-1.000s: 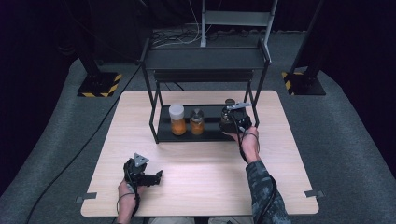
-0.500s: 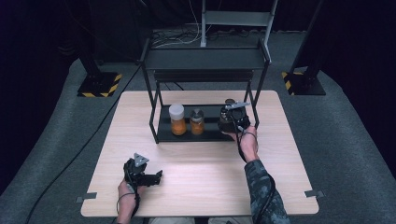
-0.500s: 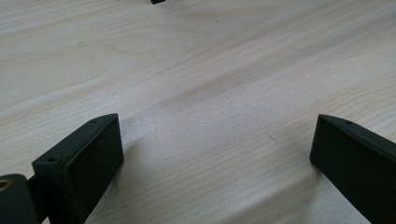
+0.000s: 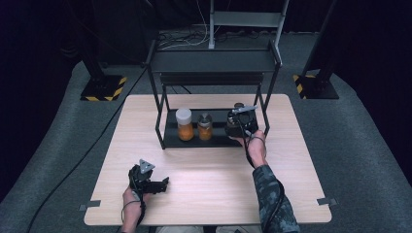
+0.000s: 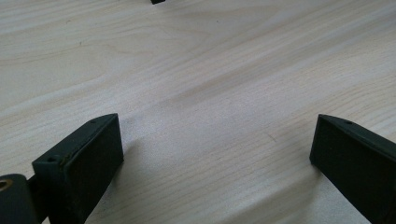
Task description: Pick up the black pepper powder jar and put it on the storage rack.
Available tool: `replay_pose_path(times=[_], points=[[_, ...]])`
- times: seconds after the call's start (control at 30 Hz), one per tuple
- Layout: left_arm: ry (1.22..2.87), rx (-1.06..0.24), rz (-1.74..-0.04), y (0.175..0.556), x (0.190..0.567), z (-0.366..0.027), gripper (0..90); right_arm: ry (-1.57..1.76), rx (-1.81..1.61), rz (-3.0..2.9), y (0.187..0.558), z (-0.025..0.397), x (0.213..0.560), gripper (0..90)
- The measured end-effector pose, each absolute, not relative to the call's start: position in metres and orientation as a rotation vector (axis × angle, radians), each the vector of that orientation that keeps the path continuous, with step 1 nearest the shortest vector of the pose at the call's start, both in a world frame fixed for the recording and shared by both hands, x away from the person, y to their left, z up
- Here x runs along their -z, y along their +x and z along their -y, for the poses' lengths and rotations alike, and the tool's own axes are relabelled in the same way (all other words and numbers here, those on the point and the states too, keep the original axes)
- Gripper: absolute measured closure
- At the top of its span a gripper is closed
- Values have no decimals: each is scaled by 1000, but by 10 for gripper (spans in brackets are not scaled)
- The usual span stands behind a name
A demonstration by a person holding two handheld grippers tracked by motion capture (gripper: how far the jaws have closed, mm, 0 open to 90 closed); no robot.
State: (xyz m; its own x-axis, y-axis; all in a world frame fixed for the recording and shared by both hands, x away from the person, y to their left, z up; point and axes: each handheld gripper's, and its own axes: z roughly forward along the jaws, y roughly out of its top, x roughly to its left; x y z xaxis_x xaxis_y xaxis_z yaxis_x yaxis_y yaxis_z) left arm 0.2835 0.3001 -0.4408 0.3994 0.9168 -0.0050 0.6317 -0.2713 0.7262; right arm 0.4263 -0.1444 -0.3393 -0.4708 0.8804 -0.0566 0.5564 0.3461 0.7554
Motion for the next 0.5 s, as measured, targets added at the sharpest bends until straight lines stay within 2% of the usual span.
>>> replay_pose_path(times=[0.5], points=[[2007, -561, -1317, 283, 441, -300, 24, 1262, -940, -2163, 433, 143, 343, 309]])
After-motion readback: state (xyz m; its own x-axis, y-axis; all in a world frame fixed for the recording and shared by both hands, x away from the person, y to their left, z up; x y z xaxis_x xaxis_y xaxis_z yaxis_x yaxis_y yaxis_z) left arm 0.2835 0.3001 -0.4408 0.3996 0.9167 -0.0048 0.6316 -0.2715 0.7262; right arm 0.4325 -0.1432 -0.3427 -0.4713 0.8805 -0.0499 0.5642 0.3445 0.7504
